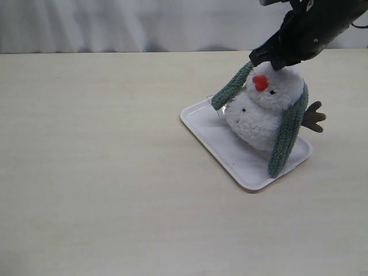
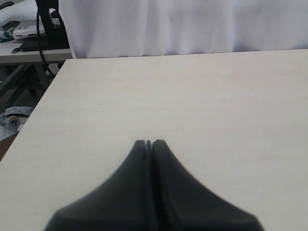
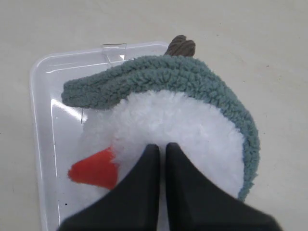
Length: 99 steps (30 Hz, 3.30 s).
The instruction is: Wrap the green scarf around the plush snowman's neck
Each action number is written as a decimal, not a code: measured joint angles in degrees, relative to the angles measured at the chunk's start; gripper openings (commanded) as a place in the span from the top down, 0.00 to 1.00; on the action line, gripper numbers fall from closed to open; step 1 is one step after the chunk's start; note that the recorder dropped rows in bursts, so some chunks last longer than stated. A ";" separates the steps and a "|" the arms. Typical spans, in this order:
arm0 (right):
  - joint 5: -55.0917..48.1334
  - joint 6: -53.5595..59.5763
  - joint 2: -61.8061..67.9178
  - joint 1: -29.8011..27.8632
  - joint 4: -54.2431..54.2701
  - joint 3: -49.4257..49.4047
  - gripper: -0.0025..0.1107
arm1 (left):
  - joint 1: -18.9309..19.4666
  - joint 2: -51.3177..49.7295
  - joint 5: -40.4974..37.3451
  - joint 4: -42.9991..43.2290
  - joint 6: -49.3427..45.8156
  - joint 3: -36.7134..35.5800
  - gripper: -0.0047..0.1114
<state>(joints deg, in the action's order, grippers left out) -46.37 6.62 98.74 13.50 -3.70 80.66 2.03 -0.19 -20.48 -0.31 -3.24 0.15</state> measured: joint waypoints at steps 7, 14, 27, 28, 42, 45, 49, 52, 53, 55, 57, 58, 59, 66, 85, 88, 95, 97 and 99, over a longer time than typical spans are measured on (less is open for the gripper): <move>1.83 -0.12 0.00 0.00 -0.41 -1.79 0.94 | 0.00 0.00 0.00 0.00 0.00 0.00 0.96; 1.83 -0.12 0.00 0.00 -0.41 -1.87 0.94 | 0.00 0.00 0.00 0.00 0.00 0.00 0.96; 0.56 1.52 0.00 0.00 1.59 -4.12 0.94 | 0.00 0.00 0.00 0.31 0.00 0.00 0.96; 0.42 1.52 0.00 0.00 1.72 -4.55 0.94 | 0.00 0.00 0.00 0.31 0.00 0.00 0.96; -1.46 9.00 -0.46 0.00 9.48 -5.63 0.94 | 0.00 0.10 34.27 -1.79 2.61 0.00 0.96; -2.42 9.00 -0.46 0.00 9.48 -5.63 0.94 | 0.00 0.09 42.99 -1.79 14.55 0.00 0.96; -2.68 9.13 -0.46 0.00 9.48 -5.63 0.94 | 0.00 -0.04 51.82 4.04 33.70 0.00 0.96; -2.68 9.13 -0.46 0.00 9.48 -5.63 0.94 | 0.00 -4.42 54.47 19.64 43.98 2.37 0.96; -2.68 9.13 -0.46 0.00 9.48 -5.63 0.94 | 0.00 -7.17 55.77 25.68 47.02 3.86 0.96; -2.43 9.13 -0.46 0.00 9.48 -5.63 0.94 | 0.00 -14.03 59.59 35.96 51.41 6.87 0.96; -2.31 9.13 -0.46 0.00 9.48 -5.63 0.94 | 0.00 -22.69 65.52 44.62 54.36 10.75 0.96; -2.31 9.13 -0.46 0.00 9.48 -5.63 0.94 | 0.00 -26.57 68.33 47.90 55.06 12.24 0.96; -2.31 9.13 -0.46 0.00 9.48 -5.63 0.94 | 0.00 -32.68 72.81 53.01 55.33 14.64 0.96; -2.21 9.13 -0.46 0.00 9.48 -5.63 0.94 | -4.08 -67.60 83.61 67.41 44.72 26.45 0.96; -1.89 9.01 -0.46 0.00 7.95 -5.63 0.94 | -25.39 -122.04 68.20 64.60 14.72 68.77 0.44; -1.78 9.01 -0.46 0.00 7.95 -5.63 0.94 | -25.39 -126.39 68.12 64.60 15.69 72.71 0.44; -1.15 8.90 -0.46 0.00 7.81 -5.63 0.94 | -27.07 -129.85 74.94 64.21 18.51 76.89 0.44; -0.80 8.90 -0.46 0.00 7.54 -5.63 0.94 | -28.03 -131.89 73.52 64.34 20.42 78.72 0.44; -0.80 9.15 -0.46 0.00 7.54 -5.63 0.94 | -28.16 -133.70 71.56 64.61 23.93 80.20 0.44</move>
<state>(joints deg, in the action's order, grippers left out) -47.17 15.77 98.28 13.50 3.85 75.03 -26.14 -133.89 51.09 64.30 20.69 80.35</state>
